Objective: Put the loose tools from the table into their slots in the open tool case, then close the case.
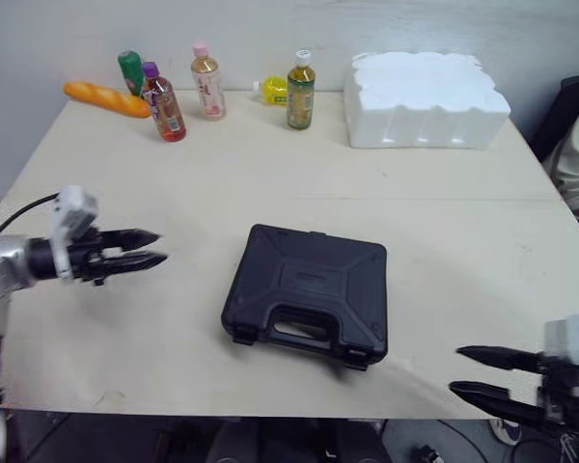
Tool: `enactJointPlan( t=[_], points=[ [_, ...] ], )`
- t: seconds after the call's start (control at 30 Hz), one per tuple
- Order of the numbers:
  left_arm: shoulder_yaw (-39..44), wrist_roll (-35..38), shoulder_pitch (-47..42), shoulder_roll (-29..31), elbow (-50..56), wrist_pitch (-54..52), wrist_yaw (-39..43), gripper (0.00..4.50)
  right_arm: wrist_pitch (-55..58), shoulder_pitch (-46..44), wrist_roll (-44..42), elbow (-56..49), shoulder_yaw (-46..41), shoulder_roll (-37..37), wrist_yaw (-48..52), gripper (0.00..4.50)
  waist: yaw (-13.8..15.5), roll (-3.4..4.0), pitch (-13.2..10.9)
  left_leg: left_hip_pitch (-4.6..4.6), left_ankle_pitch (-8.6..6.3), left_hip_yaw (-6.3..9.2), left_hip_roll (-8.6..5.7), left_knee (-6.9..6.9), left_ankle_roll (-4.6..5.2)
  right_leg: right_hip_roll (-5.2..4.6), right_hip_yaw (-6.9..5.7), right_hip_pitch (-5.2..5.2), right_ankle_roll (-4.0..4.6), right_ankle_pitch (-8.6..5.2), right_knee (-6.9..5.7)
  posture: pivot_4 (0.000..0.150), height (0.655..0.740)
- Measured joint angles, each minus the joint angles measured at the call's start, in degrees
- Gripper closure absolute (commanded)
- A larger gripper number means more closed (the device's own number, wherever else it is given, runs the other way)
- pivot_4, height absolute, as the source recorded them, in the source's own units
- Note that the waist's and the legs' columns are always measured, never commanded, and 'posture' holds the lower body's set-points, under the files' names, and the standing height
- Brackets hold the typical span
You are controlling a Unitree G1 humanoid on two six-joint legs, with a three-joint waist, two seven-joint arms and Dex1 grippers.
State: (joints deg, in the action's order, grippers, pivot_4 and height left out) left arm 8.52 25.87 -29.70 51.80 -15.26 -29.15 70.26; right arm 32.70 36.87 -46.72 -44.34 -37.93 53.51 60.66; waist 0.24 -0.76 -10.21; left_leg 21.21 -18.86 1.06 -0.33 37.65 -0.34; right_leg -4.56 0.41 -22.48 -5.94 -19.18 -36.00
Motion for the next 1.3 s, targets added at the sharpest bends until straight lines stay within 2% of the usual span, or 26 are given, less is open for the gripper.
enactJointPlan(
  t=[0.07,0.1,0.23,0.37,0.63,0.93,1.07,1.3],
  points=[
    [-4.2,-3.3,-4.9,-4.6,-3.9,2.0,-2.0,4.04,-0.1,-3.7,2.3,0.3,6.5,0.4,-0.8,4.32,0.1,-0.03,0.0,0.00,0.01,-0.01,-0.01,0.28,0.06,0.03,0.01,0.06,-0.07,0.06,-0.11,0.150,0.7400],
    [-5.9,-5.2,-7.6,-7.1,-6.4,3.3,-3.5,4.48,-0.1,-5.6,3.4,0.9,9.7,0.8,-1.1,4.50,0.1,-0.07,0.0,0.01,0.00,0.00,-0.02,0.37,0.07,0.04,0.00,0.07,-0.09,0.08,-0.16,0.150,0.7400],
    [-9.3,-9.2,-15.9,-14.6,-15.5,8.0,-6.6,4.48,-0.3,-11.3,7.4,3.5,18.8,1.4,-1.4,4.50,0.4,-0.16,0.0,0.09,0.11,-0.15,-0.05,0.50,-0.09,0.13,-0.11,-0.07,-0.14,0.10,-0.28,0.150,0.7400],
    [-11.0,-13.1,-24.7,-21.2,-27.3,13.5,-9.2,4.48,-2.9,-17.3,15.0,9.1,28.7,2.0,-1.0,4.50,0.4,-0.22,0.0,0.12,0.10,-0.35,-0.14,0.55,-0.05,0.21,-0.16,-0.15,-0.18,0.11,-0.49,0.150,0.7400],
    [-13.6,-20.5,-31.8,-29.1,-45.7,25.7,-12.6,4.48,-4.1,-27.2,17.8,15.9,35.4,2.0,1.9,4.50,1.0,-0.45,-0.2,0.12,0.10,-0.39,-0.15,0.70,-0.04,0.22,-0.17,-0.17,-0.22,0.12,-0.46,0.150,0.7400],
    [-14.2,-24.8,-33.2,-30.0,-51.2,33.7,-12.4,4.48,-6.0,-31.2,18.2,21.8,35.2,-0.3,3.2,4.50,1.2,-0.45,-0.2,0.16,0.11,-0.40,-0.15,0.69,-0.05,0.17,-0.22,-0.19,-0.24,0.14,-0.56,0.150,0.7400],
    [-14.7,-25.7,-32.6,-29.1,-50.3,35.4,-7.1,4.48,-7.5,-34.0,18.7,26.5,34.3,0.0,4.1,4.50,1.2,-0.45,-0.2,0.17,0.10,-0.42,-0.16,0.68,-0.05,0.20,-0.25,-0.19,-0.25,0.14,-0.56,0.150,0.7400],
    [-14.6,-26.3,-31.7,-28.3,-50.2,35.4,-6.8,4.48,-7.3,-28.5,18.3,25.2,32.2,5.4,9.6,4.50,1.3,-0.46,-0.2,0.20,0.09,-0.39,-0.17,0.78,-0.02,0.17,-0.27,-0.18,-0.27,0.15,-0.60,0.150,0.7400]
  ],
)
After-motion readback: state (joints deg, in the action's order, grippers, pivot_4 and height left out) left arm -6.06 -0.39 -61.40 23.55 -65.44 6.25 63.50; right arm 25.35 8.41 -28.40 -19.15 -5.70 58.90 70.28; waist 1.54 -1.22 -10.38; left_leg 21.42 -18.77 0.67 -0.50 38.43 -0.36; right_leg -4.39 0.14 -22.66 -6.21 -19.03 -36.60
